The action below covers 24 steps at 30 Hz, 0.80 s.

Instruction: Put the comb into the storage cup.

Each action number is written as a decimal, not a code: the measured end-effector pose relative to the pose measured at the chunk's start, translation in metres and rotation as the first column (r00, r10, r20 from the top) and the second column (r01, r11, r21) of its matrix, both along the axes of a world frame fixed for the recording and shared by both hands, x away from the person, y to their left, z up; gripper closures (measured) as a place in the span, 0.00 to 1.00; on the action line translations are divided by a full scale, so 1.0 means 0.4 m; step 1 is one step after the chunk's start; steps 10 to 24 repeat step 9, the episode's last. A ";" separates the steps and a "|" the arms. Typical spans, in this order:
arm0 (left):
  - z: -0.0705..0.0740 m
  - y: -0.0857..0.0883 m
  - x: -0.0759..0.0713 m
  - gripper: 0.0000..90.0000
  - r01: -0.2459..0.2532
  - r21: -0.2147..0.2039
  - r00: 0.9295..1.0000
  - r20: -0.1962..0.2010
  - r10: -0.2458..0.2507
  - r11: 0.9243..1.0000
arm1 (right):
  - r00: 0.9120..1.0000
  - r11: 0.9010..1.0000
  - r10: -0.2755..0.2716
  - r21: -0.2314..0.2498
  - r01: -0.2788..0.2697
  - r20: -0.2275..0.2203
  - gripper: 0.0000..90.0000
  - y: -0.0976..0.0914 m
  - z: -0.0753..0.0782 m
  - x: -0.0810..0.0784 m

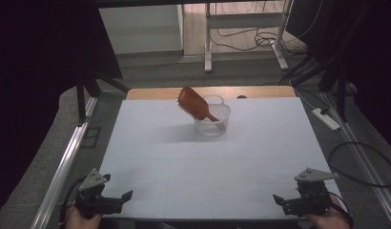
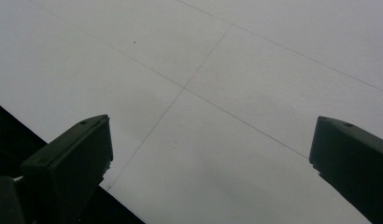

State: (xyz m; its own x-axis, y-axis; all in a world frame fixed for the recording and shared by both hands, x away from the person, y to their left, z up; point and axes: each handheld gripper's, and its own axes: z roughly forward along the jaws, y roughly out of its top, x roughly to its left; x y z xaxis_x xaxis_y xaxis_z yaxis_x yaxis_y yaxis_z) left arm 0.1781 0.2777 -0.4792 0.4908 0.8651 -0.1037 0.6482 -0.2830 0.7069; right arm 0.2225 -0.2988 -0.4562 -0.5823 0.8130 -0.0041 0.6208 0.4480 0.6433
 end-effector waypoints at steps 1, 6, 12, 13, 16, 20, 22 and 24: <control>0.000 0.000 0.000 0.00 0.000 0.002 1.000 -0.003 0.000 1.000 | 1.000 1.000 0.001 0.000 -0.001 0.000 0.00 0.000 0.000 0.000; -0.002 0.000 0.000 0.00 0.002 0.007 1.000 -0.016 -0.002 1.000 | 1.000 1.000 0.004 -0.001 -0.004 0.000 0.00 0.002 0.000 0.001; -0.001 0.000 0.001 0.00 0.002 0.003 1.000 -0.018 -0.002 1.000 | 1.000 1.000 0.006 -0.005 -0.006 -0.001 0.00 0.003 -0.001 0.002; -0.001 0.000 0.001 0.00 0.002 0.003 1.000 -0.018 -0.002 1.000 | 1.000 1.000 0.006 -0.005 -0.006 -0.001 0.00 0.003 -0.001 0.002; -0.001 0.000 0.001 0.00 0.002 0.003 1.000 -0.018 -0.002 1.000 | 1.000 1.000 0.006 -0.005 -0.006 -0.001 0.00 0.003 -0.001 0.002; -0.001 0.000 0.001 0.00 0.002 0.003 1.000 -0.018 -0.002 1.000 | 1.000 1.000 0.006 -0.005 -0.006 -0.001 0.00 0.003 -0.001 0.002; -0.001 0.000 0.001 0.00 0.002 0.003 1.000 -0.018 -0.002 1.000 | 1.000 1.000 0.006 -0.005 -0.006 -0.001 0.00 0.003 -0.001 0.002; -0.001 0.000 0.001 0.00 0.002 0.003 1.000 -0.018 -0.002 1.000 | 1.000 1.000 0.006 -0.005 -0.006 -0.001 0.00 0.003 -0.001 0.002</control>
